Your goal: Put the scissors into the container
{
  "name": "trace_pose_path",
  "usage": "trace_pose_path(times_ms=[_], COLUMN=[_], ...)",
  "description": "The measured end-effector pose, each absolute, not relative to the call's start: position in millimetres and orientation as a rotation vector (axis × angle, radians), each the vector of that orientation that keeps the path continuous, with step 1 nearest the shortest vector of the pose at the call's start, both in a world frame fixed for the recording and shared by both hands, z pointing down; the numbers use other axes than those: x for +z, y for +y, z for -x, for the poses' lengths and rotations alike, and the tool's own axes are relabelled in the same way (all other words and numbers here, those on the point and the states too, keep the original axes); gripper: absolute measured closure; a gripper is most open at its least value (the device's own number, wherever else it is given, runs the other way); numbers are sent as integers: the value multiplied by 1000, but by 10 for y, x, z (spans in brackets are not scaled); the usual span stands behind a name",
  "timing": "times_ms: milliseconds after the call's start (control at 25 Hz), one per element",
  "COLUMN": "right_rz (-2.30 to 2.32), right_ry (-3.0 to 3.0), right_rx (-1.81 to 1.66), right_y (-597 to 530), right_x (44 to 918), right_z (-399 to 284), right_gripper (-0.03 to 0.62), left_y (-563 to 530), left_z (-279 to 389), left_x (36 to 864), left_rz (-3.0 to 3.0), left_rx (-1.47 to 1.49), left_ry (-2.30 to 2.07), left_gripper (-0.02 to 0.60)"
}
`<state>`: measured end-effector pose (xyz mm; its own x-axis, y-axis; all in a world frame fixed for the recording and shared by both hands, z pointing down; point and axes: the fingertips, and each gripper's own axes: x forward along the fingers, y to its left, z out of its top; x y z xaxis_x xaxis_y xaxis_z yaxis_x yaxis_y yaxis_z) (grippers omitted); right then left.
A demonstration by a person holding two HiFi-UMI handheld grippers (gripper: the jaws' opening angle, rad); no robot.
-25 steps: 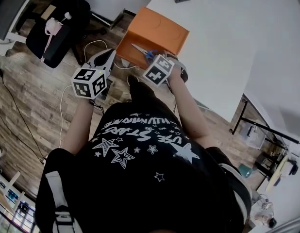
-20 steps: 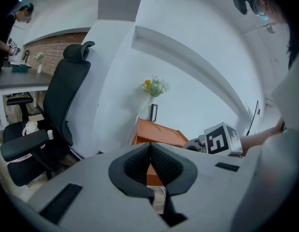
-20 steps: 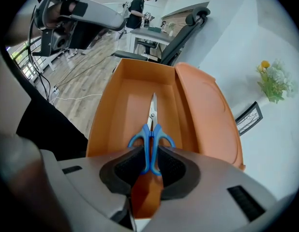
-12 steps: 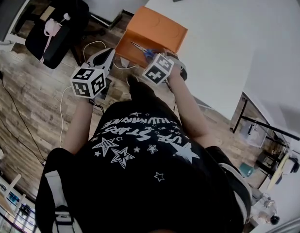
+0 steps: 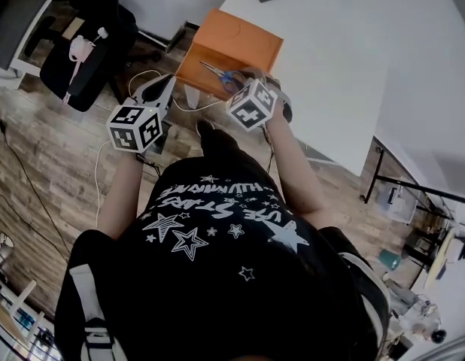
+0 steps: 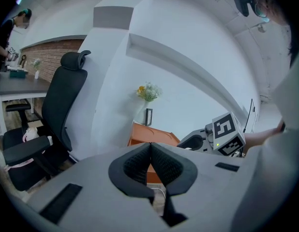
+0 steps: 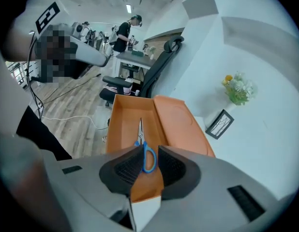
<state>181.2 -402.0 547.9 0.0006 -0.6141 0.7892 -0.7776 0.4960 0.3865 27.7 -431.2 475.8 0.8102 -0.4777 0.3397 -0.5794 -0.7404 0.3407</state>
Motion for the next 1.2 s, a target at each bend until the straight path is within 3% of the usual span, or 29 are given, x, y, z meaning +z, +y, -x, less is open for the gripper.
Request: trace_pose_path(times_ms=[600,1200], right_rz=[-1612,-1647], right_ry=[-1761,-1747], right_rx=[139,261], right_y=[-3200,-2613], right_x=[4691,4856], right_z=[-1853,-2249], right_gripper=[493,539], left_y=[-3604,-3275], left_z=[-410,-787], left_x=[4619,4744], left_rz=[-2635,-2632], left_rx=[308,352], left_ry=[-604,-544], left_gripper=[563,563])
